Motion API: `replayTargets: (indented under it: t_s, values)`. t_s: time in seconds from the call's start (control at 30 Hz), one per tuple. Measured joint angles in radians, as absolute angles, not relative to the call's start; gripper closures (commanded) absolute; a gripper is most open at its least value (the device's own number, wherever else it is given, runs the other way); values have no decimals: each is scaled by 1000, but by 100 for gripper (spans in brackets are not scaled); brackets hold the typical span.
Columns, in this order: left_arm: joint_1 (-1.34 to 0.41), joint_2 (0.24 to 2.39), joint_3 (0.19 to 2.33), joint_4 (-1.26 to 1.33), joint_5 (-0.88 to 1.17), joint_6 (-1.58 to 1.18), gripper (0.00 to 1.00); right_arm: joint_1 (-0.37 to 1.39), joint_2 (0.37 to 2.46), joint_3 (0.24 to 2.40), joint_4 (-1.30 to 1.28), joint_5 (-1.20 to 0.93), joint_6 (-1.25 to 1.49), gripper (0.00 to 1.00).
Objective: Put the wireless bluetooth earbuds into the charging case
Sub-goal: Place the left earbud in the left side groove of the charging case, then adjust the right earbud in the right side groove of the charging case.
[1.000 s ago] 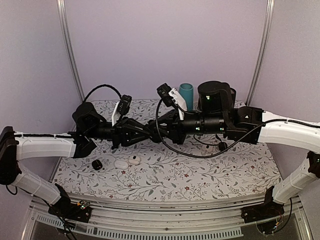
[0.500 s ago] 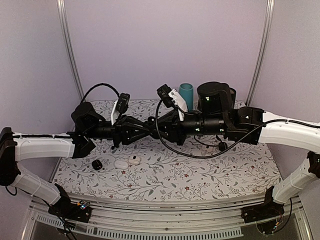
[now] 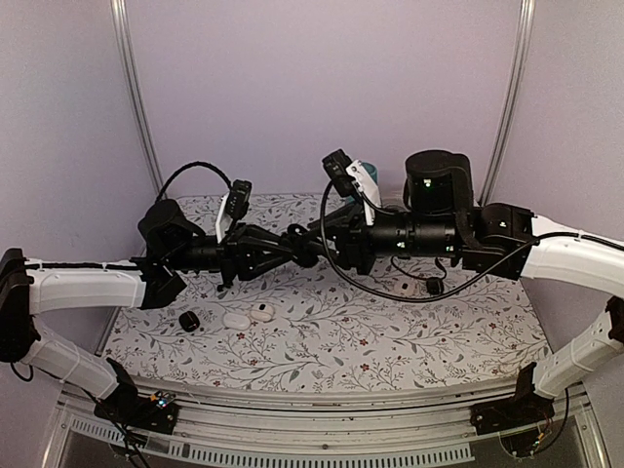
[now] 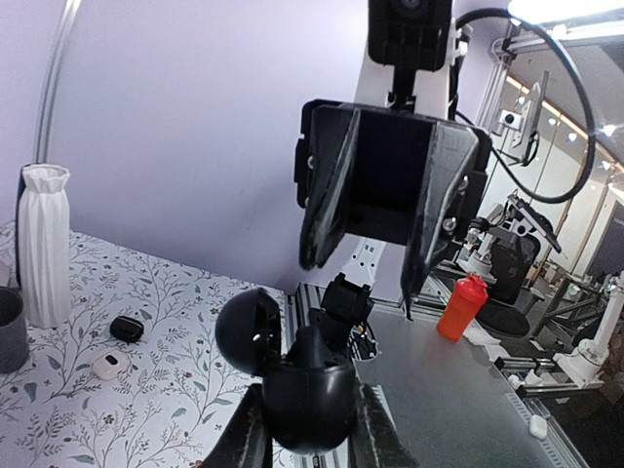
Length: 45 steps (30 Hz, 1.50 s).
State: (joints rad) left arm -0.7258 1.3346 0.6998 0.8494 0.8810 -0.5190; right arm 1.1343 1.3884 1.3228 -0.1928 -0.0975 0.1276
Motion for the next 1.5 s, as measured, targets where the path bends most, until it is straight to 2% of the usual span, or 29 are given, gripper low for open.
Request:
replayTargets:
  t_s: [0.5, 1.03, 1.5]
  values:
    - [-726, 1332, 700, 855, 881, -524, 100, 976, 1326, 1229, -145, -160, 266, 42]
    - [-722, 1313, 699, 870, 874, -545, 100, 952, 1384, 1190, -75, -239, 397, 42]
    - [-722, 1313, 698, 893, 873, -552, 100, 949, 1384, 1158, -30, -340, 381, 41]
